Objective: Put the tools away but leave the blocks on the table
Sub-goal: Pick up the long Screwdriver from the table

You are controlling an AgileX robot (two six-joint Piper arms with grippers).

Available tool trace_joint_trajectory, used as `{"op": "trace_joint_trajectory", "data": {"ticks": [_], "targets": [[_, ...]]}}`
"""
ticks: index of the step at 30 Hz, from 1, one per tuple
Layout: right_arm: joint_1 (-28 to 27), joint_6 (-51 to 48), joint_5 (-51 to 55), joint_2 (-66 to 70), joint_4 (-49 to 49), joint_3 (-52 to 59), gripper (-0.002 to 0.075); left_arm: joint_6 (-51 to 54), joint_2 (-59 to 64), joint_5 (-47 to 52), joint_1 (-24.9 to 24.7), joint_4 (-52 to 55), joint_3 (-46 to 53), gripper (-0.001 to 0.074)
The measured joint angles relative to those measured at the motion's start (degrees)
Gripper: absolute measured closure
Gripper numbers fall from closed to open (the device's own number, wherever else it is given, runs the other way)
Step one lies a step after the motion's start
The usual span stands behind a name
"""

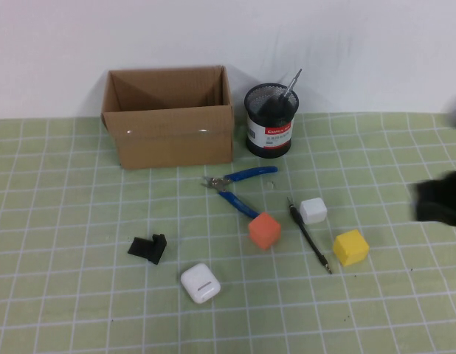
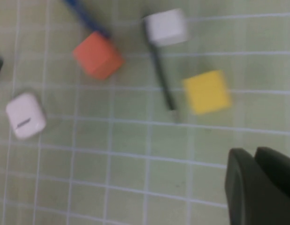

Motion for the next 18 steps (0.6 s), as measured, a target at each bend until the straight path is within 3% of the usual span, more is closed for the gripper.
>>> {"op": "trace_joint_trajectory", "data": {"ticks": [8, 12, 18], "targets": [[16.1, 3.7, 2.6, 22.9, -7.3, -18.0, 0.0733, 0.0, 0.0, 0.0, 0.0, 0.0, 0.0, 0.0738], [20.0, 4.1, 5.1, 33.4, -10.2, -27.1, 0.0713, 0.0, 0.0, 0.0, 0.0, 0.0, 0.0, 0.0738], [21.0, 4.2, 6.1, 43.9, -11.4, -37.2, 0.0587, 0.0, 0.0, 0.0, 0.0, 0.0, 0.0, 0.0738]]}}
